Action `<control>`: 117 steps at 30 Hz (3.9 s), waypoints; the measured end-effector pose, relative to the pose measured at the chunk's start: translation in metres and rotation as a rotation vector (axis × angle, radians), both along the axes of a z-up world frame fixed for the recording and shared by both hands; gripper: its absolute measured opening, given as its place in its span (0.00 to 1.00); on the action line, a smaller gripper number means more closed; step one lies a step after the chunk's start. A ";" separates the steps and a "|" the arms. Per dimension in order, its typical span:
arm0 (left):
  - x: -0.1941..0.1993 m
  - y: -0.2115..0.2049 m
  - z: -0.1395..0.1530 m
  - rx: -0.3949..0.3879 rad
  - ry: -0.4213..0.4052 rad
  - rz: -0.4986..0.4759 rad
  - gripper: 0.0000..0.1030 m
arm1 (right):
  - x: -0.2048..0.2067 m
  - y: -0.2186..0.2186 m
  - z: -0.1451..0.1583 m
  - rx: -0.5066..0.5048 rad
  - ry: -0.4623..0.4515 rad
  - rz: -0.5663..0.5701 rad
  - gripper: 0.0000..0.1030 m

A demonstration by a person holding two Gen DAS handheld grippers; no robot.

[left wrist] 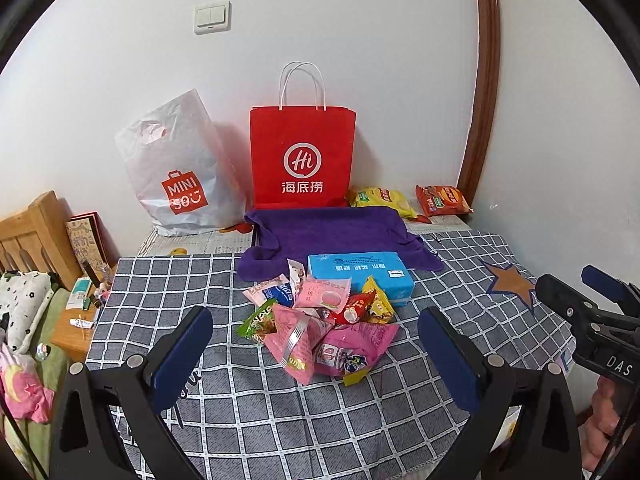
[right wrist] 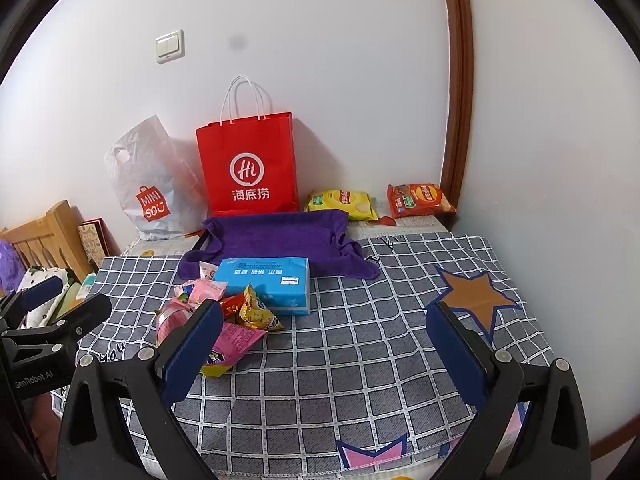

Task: Organize snacks

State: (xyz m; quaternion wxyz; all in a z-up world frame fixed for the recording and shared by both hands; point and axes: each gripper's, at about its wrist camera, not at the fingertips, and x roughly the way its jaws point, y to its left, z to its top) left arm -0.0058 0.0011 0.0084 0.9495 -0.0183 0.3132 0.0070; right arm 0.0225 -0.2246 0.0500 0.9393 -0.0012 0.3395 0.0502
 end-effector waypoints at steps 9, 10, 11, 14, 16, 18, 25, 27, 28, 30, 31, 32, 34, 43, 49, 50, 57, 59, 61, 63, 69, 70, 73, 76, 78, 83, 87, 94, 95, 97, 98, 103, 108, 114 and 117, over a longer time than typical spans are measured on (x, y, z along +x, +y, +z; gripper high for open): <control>0.001 0.003 0.003 -0.002 0.001 0.008 1.00 | -0.002 0.000 -0.001 0.005 -0.002 0.001 0.97; 0.000 0.003 0.002 -0.001 0.000 0.008 1.00 | -0.001 0.000 -0.001 0.005 -0.001 0.001 0.97; 0.000 0.003 0.002 -0.001 -0.001 0.007 1.00 | -0.002 0.000 -0.001 0.006 -0.001 0.000 0.97; 0.000 0.003 0.002 -0.001 -0.001 0.007 1.00 | -0.003 0.000 -0.001 0.009 -0.002 -0.001 0.97; 0.000 0.004 0.002 0.001 -0.003 0.010 1.00 | -0.003 0.000 -0.002 0.010 -0.001 -0.001 0.97; 0.000 0.004 0.002 -0.001 -0.004 0.009 1.00 | -0.003 0.000 -0.002 0.009 -0.002 0.000 0.97; 0.000 0.005 0.002 -0.002 -0.005 0.011 1.00 | -0.003 0.000 -0.002 0.013 -0.002 0.003 0.97; 0.001 0.005 0.002 -0.003 -0.005 0.009 1.00 | -0.003 0.001 -0.002 0.014 -0.003 0.004 0.97; 0.000 0.004 0.002 -0.003 -0.006 0.009 1.00 | -0.003 0.001 -0.001 0.013 -0.004 0.005 0.97; 0.000 0.005 0.002 -0.003 -0.007 0.009 1.00 | -0.003 0.001 -0.002 0.015 -0.003 0.004 0.97; -0.001 0.005 0.001 -0.003 -0.007 0.009 1.00 | -0.003 0.000 -0.001 0.016 -0.003 0.004 0.97; -0.001 0.005 0.001 -0.003 -0.008 0.009 1.00 | -0.003 0.000 -0.002 0.017 -0.002 0.003 0.97; 0.000 0.005 0.002 -0.004 -0.008 0.010 1.00 | -0.003 0.000 -0.001 0.019 -0.002 0.003 0.97; -0.002 0.003 0.002 -0.004 -0.016 0.010 1.00 | -0.003 -0.001 -0.002 0.024 -0.001 0.004 0.97; -0.002 0.004 0.001 -0.005 -0.016 0.010 1.00 | -0.003 -0.002 -0.002 0.032 -0.003 0.011 0.97; -0.002 0.004 0.001 -0.004 -0.017 0.010 1.00 | -0.003 -0.002 -0.002 0.035 -0.002 0.013 0.97; -0.003 0.003 0.001 -0.004 -0.017 0.010 1.00 | -0.005 -0.001 -0.002 0.043 -0.006 0.018 0.97; -0.003 0.003 0.000 -0.005 -0.020 0.007 1.00 | -0.005 -0.001 -0.002 0.046 -0.006 0.020 0.97; -0.003 0.004 0.000 -0.007 -0.021 0.004 1.00 | -0.004 -0.001 -0.002 0.052 -0.005 0.026 0.97; -0.003 0.005 0.000 -0.008 -0.021 0.001 1.00 | -0.004 -0.001 -0.001 0.058 -0.006 0.033 0.97; 0.003 0.009 -0.004 -0.013 -0.013 0.004 1.00 | 0.000 0.002 -0.001 0.065 -0.011 0.049 0.97; 0.006 0.011 -0.005 -0.016 -0.009 0.006 1.00 | 0.002 0.002 -0.003 0.063 -0.008 0.050 0.97; 0.011 0.016 -0.011 -0.019 0.004 0.008 1.00 | 0.006 0.004 -0.009 0.059 0.008 0.065 0.97; 0.018 0.023 -0.020 -0.021 0.025 0.017 1.00 | 0.013 0.007 -0.021 0.055 0.030 0.076 0.96; 0.024 0.030 -0.028 -0.021 0.040 0.029 1.00 | 0.019 0.010 -0.029 0.056 0.046 0.082 0.94; 0.039 0.046 -0.047 -0.033 0.083 0.058 1.00 | 0.032 0.020 -0.052 0.061 0.074 0.119 0.89; 0.051 0.060 -0.063 -0.047 0.114 0.079 1.00 | 0.046 0.033 -0.069 0.058 0.102 0.155 0.82; 0.069 0.083 -0.084 -0.067 0.151 0.099 1.00 | 0.076 0.053 -0.106 0.050 0.155 0.207 0.70; 0.071 0.086 -0.087 -0.066 0.152 0.102 1.00 | 0.080 0.057 -0.112 0.047 0.168 0.217 0.68; 0.077 0.091 -0.091 -0.069 0.164 0.113 1.00 | 0.088 0.063 -0.124 0.041 0.192 0.229 0.66; 0.081 0.094 -0.094 -0.078 0.175 0.117 1.00 | 0.091 0.065 -0.128 0.040 0.200 0.234 0.66; 0.086 0.101 -0.099 -0.098 0.183 0.106 1.00 | 0.110 0.079 -0.150 0.045 0.249 0.262 0.66; 0.090 0.105 -0.102 -0.095 0.181 0.087 1.00 | 0.132 0.082 -0.171 0.043 0.288 0.250 0.66; 0.097 0.110 -0.105 -0.131 0.191 0.072 1.00 | 0.150 0.089 -0.180 0.049 0.327 0.288 0.67; 0.100 0.108 -0.107 -0.142 0.200 0.059 1.00 | 0.158 0.095 -0.189 0.035 0.349 0.300 0.50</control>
